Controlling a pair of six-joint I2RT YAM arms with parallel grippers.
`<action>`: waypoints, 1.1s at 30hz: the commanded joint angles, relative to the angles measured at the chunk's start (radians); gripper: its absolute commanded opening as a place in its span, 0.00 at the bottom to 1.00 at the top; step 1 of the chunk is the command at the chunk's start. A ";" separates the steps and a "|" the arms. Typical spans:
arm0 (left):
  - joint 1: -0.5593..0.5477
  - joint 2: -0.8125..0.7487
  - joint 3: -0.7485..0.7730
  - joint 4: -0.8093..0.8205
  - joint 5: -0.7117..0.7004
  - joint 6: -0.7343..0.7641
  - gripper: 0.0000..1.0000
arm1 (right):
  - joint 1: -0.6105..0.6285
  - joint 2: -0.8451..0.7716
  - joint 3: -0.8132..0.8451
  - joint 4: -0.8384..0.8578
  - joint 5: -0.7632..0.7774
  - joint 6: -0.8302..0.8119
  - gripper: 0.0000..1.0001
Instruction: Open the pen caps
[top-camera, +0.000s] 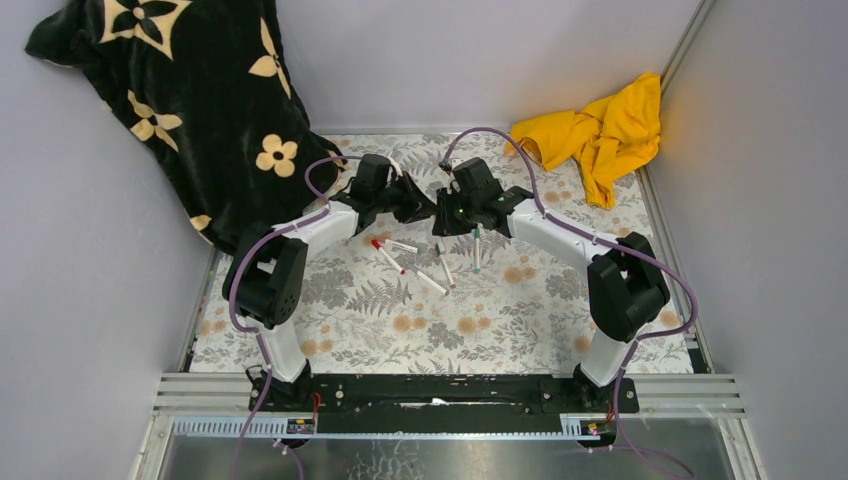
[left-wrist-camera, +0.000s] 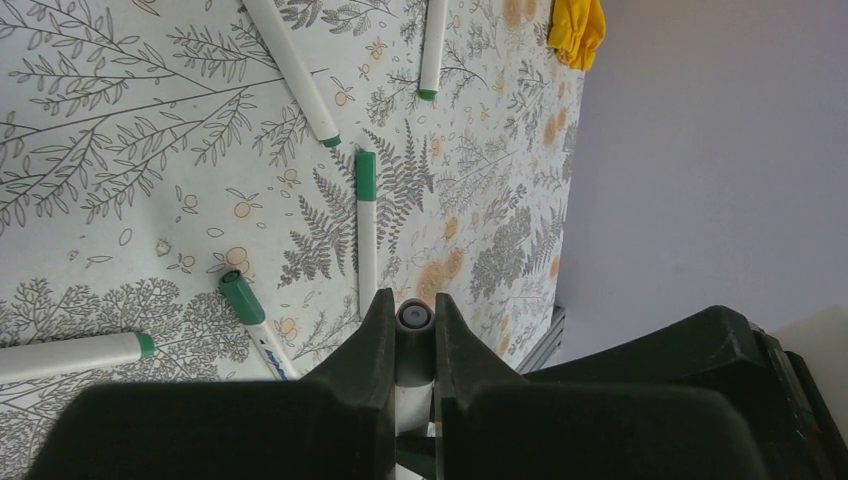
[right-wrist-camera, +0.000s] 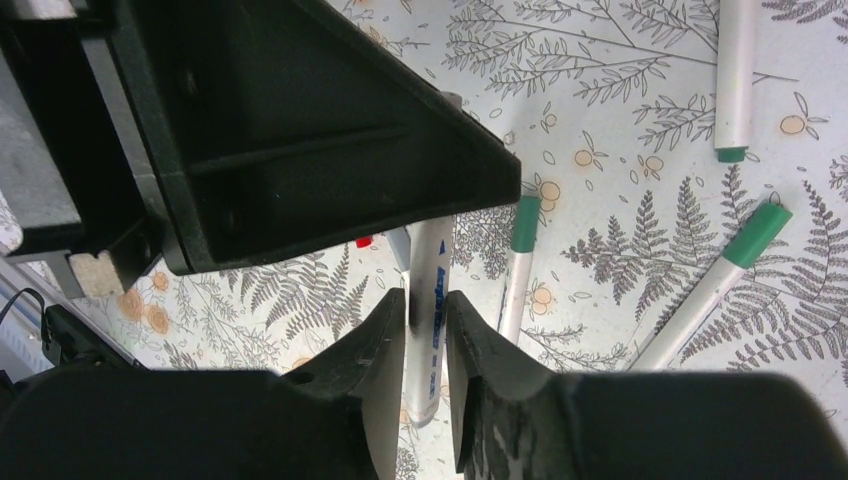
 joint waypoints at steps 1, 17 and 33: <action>-0.013 -0.023 0.000 0.074 0.040 -0.044 0.00 | 0.010 -0.016 0.002 0.101 -0.041 0.006 0.29; -0.013 -0.031 0.001 0.105 0.069 -0.082 0.00 | 0.009 0.032 0.027 0.100 -0.023 0.000 0.16; 0.224 0.094 0.119 0.058 -0.027 -0.049 0.00 | 0.010 -0.042 -0.145 0.080 -0.024 0.014 0.00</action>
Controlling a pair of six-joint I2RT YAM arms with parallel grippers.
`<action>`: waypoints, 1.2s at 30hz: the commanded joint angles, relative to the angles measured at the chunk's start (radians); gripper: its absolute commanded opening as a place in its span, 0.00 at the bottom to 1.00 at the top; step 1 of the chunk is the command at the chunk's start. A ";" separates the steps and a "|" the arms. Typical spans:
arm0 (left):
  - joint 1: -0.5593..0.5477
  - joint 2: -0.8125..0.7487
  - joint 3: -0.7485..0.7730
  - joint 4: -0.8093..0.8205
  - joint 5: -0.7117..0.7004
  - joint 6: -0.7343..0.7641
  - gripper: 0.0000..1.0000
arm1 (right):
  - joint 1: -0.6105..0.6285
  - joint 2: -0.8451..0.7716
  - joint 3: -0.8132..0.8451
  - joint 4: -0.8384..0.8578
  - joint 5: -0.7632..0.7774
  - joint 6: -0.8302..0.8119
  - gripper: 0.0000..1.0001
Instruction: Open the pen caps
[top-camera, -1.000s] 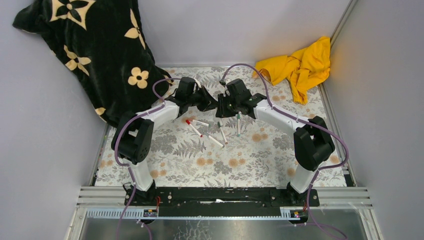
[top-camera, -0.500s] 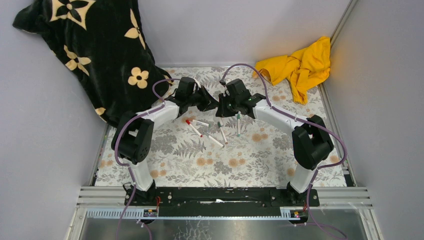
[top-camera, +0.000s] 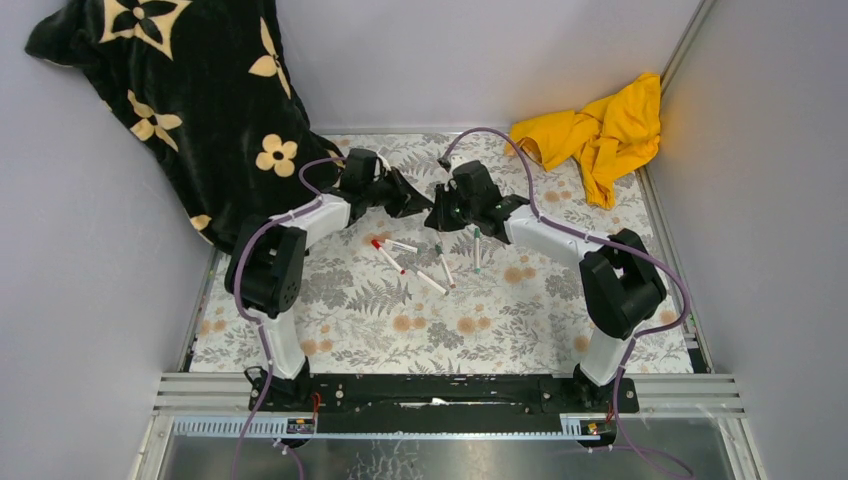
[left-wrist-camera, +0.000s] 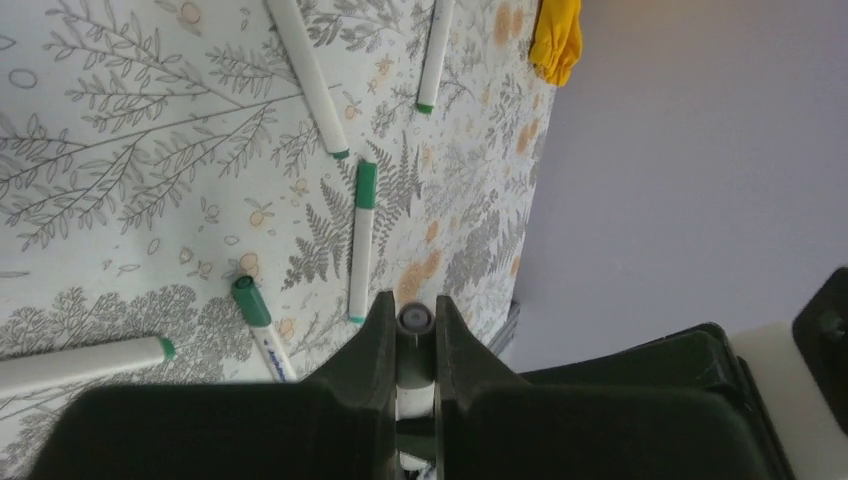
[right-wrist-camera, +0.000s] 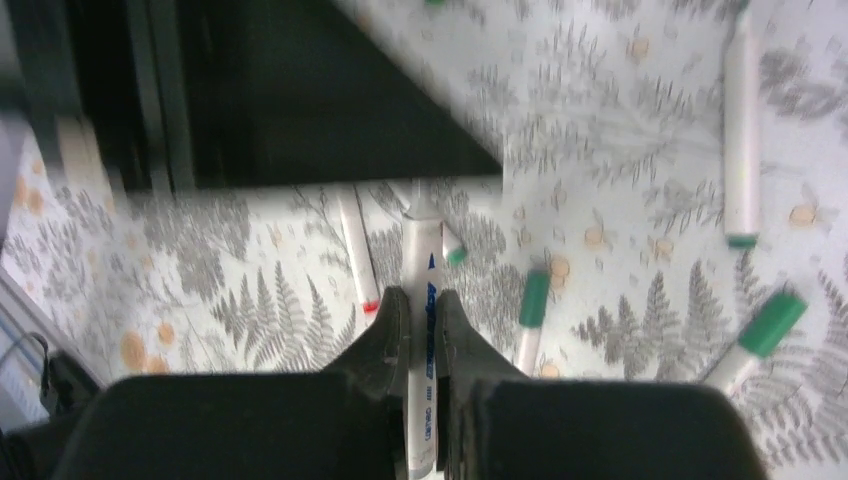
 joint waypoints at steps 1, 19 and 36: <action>0.149 0.063 0.114 0.031 -0.109 0.029 0.00 | 0.010 -0.071 -0.102 -0.105 -0.040 0.005 0.00; 0.184 0.045 0.183 -0.293 -0.368 0.304 0.00 | 0.001 -0.135 -0.035 -0.181 0.205 -0.026 0.00; 0.177 0.130 0.163 -0.380 -0.620 0.369 0.29 | -0.233 0.036 0.078 -0.273 0.424 -0.045 0.00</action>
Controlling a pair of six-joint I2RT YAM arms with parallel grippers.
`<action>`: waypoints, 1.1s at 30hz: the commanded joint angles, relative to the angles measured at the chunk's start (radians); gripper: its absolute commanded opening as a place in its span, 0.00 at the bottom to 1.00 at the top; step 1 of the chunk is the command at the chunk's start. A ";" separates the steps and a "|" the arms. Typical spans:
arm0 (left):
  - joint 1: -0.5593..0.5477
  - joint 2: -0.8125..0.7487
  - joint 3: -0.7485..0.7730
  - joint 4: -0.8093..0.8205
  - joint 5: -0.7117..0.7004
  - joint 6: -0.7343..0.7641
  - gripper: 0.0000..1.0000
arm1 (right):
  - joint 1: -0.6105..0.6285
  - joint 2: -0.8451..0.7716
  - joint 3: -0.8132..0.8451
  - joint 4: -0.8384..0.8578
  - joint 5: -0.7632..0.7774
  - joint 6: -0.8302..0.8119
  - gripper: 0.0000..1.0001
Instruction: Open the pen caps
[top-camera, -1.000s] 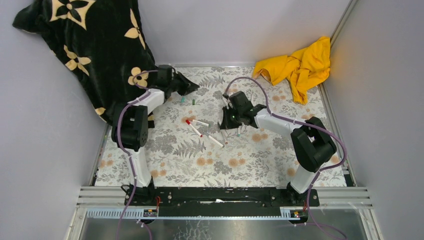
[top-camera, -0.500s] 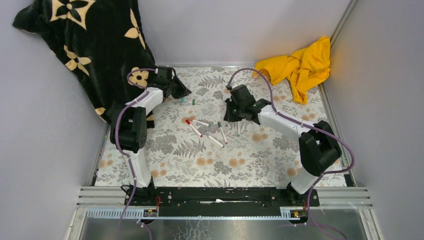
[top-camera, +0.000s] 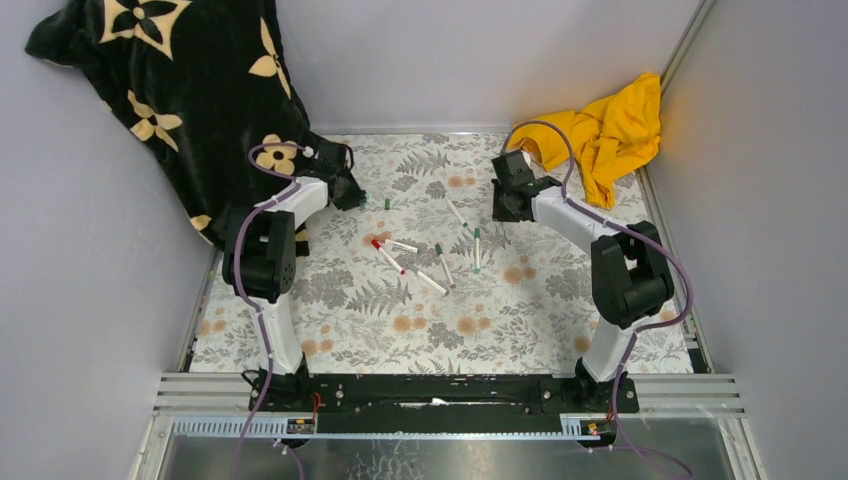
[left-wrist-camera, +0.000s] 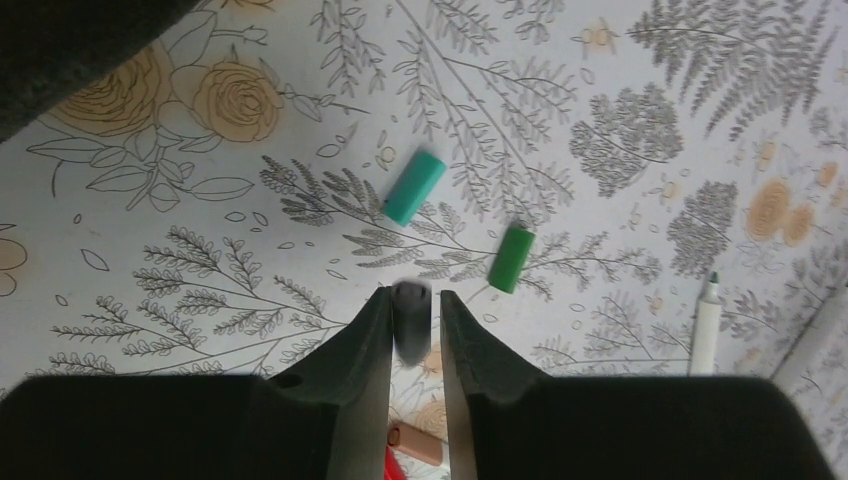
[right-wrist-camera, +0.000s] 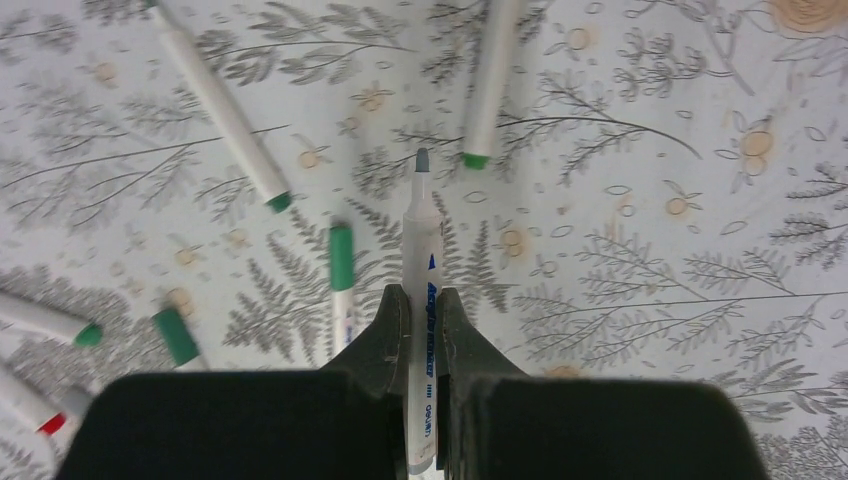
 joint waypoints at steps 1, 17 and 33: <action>-0.005 0.041 -0.007 -0.014 -0.067 0.018 0.31 | -0.028 0.032 0.053 -0.016 0.078 -0.016 0.00; -0.002 -0.025 -0.046 0.021 -0.077 -0.026 0.44 | -0.128 0.231 0.202 -0.029 0.147 -0.063 0.04; -0.006 -0.108 -0.093 0.068 -0.038 -0.070 0.45 | -0.169 0.349 0.271 -0.005 0.096 -0.082 0.34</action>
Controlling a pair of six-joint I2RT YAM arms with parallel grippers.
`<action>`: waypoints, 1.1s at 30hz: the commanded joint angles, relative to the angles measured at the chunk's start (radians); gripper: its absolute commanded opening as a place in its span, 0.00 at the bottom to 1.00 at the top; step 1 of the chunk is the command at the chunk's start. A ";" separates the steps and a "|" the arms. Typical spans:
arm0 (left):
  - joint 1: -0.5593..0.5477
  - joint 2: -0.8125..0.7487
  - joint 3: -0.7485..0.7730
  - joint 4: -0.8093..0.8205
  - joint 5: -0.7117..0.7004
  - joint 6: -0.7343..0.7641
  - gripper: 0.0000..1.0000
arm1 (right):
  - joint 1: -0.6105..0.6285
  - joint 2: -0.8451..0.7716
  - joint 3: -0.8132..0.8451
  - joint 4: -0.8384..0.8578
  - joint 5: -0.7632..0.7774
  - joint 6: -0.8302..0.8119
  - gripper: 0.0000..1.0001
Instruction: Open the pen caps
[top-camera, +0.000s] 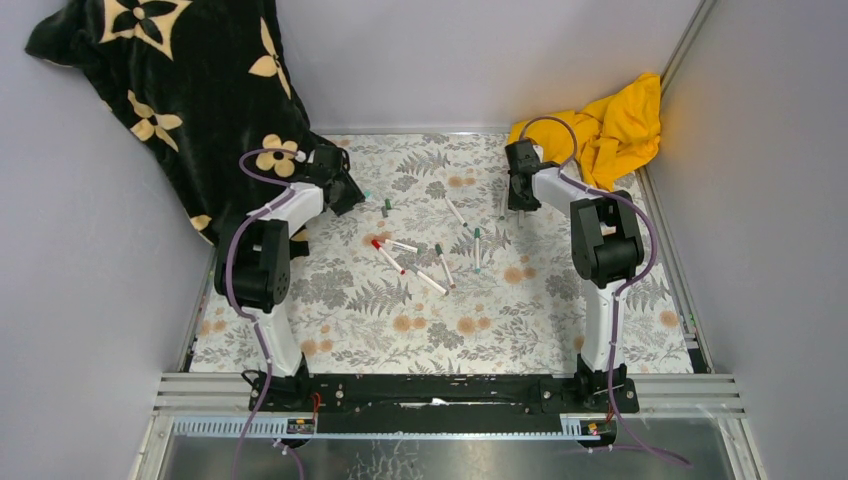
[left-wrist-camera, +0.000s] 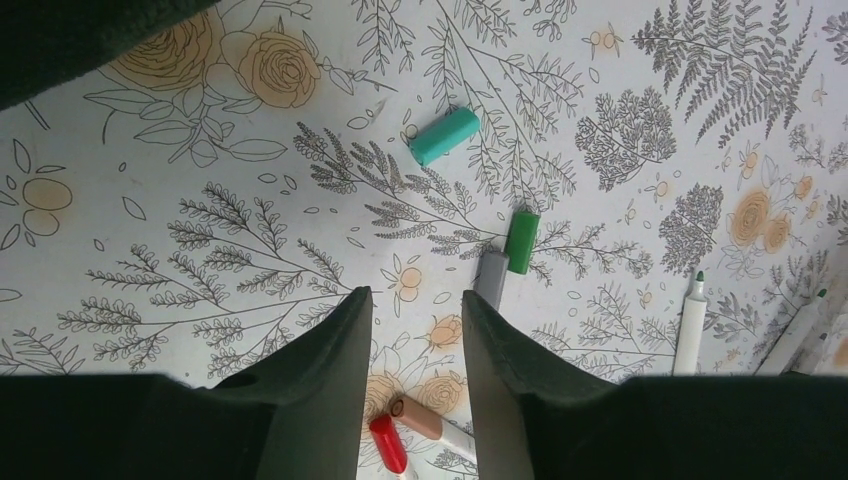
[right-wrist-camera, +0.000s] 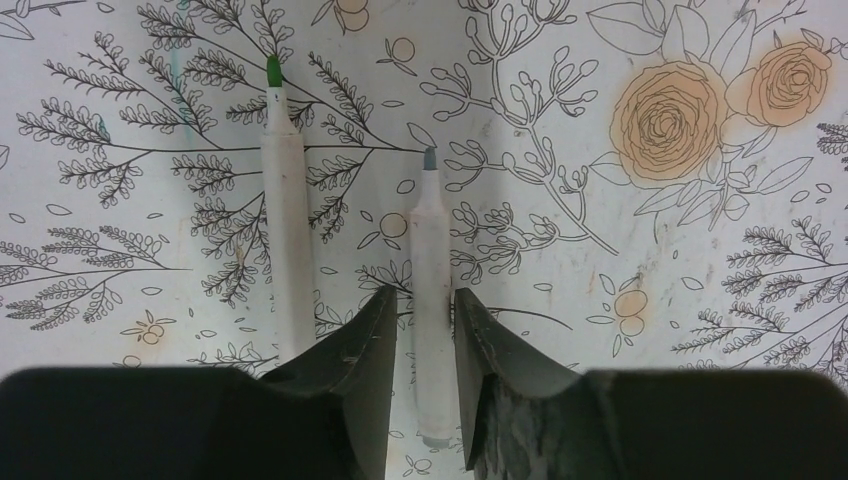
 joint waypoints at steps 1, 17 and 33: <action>-0.007 -0.045 -0.019 0.058 0.002 -0.016 0.45 | -0.006 0.005 0.028 0.014 -0.004 -0.011 0.35; -0.015 -0.117 -0.051 0.086 0.029 -0.032 0.46 | 0.005 -0.171 0.022 0.002 0.011 -0.044 0.39; -0.076 -0.180 -0.084 0.139 0.110 -0.075 0.59 | 0.266 -0.299 -0.198 -0.084 -0.122 0.014 0.39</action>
